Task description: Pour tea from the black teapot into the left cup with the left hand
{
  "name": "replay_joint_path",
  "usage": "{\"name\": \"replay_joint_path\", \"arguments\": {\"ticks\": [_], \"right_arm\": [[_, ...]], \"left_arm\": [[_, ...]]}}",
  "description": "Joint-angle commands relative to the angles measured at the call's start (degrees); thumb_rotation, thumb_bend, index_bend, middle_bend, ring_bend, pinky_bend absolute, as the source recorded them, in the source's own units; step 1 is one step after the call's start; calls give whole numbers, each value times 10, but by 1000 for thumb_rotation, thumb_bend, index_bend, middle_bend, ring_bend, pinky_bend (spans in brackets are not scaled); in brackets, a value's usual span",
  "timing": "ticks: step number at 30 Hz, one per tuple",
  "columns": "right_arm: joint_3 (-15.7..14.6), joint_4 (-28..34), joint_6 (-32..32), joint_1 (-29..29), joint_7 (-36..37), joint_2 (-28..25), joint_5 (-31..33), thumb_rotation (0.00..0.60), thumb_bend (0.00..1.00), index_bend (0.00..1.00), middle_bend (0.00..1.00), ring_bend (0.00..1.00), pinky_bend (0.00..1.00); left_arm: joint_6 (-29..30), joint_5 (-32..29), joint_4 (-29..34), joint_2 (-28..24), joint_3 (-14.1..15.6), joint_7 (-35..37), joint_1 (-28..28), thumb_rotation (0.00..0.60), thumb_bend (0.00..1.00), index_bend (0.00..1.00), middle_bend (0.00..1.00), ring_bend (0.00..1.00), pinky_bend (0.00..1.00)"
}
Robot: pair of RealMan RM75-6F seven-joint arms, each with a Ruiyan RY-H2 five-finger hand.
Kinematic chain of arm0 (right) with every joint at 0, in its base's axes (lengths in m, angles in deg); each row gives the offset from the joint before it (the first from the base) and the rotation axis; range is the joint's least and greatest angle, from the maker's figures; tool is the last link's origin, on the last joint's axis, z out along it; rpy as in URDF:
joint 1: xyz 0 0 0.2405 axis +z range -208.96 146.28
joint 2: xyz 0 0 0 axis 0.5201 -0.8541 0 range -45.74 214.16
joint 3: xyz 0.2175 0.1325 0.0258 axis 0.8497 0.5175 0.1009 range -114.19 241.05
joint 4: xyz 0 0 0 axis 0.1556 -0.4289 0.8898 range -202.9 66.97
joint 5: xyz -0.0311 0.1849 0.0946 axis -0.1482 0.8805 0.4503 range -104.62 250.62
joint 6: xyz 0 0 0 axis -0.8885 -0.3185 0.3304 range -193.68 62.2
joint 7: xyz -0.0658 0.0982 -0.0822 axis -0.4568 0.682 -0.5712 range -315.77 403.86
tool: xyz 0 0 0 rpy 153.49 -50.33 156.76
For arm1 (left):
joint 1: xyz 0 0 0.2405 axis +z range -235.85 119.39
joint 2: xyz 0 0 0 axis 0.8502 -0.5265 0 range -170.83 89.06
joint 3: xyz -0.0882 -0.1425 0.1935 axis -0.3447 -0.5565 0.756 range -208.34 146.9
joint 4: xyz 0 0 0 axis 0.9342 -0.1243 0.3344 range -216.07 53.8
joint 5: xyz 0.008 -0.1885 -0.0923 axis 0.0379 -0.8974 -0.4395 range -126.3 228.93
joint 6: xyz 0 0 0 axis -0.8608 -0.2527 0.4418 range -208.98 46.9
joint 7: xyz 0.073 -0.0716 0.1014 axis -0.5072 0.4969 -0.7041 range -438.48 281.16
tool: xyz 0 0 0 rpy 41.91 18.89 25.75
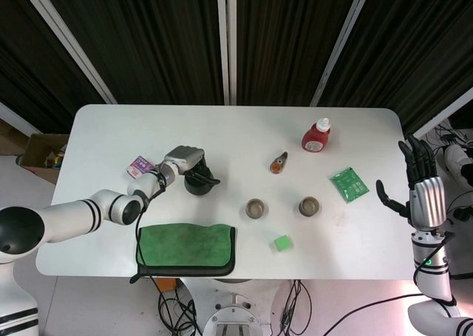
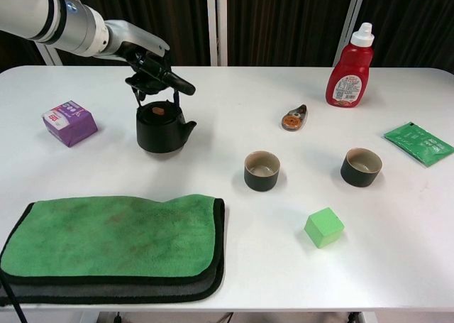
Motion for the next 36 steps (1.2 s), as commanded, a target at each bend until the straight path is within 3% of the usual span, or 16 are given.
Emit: {"name": "replay_joint_path", "arguments": {"ticks": [1, 5, 12, 21, 27, 36], "right_arm": [[0, 0, 0, 0, 0, 0, 0, 600, 362, 0, 0, 0, 0], [-1, -1, 1, 0, 1, 1, 0, 600, 361, 0, 0, 0, 0], [-2, 0, 1, -1, 2, 1, 0, 600, 362, 0, 0, 0, 0], [-3, 2, 2, -1, 0, 1, -1, 600, 362, 0, 0, 0, 0], [-4, 4, 3, -1, -1, 1, -1, 600, 361, 0, 0, 0, 0], [-5, 4, 3, -1, -2, 1, -2, 600, 361, 0, 0, 0, 0]], "left_arm": [[12, 4, 3, 1, -4, 1, 6, 239, 49, 858, 891, 879, 478], [54, 3, 10, 8, -8, -4, 18, 274, 36, 878, 900, 889, 473], [165, -8, 29, 31, -13, -56, 39, 405, 40, 947, 932, 917, 475], [286, 22, 19, 76, -50, -90, 90, 428, 60, 1000, 982, 963, 473], [294, 51, 11, 87, -74, -89, 116, 296, 67, 1000, 996, 974, 473], [318, 90, -10, 115, -101, -108, 147, 257, 203, 1000, 997, 974, 459]]}}
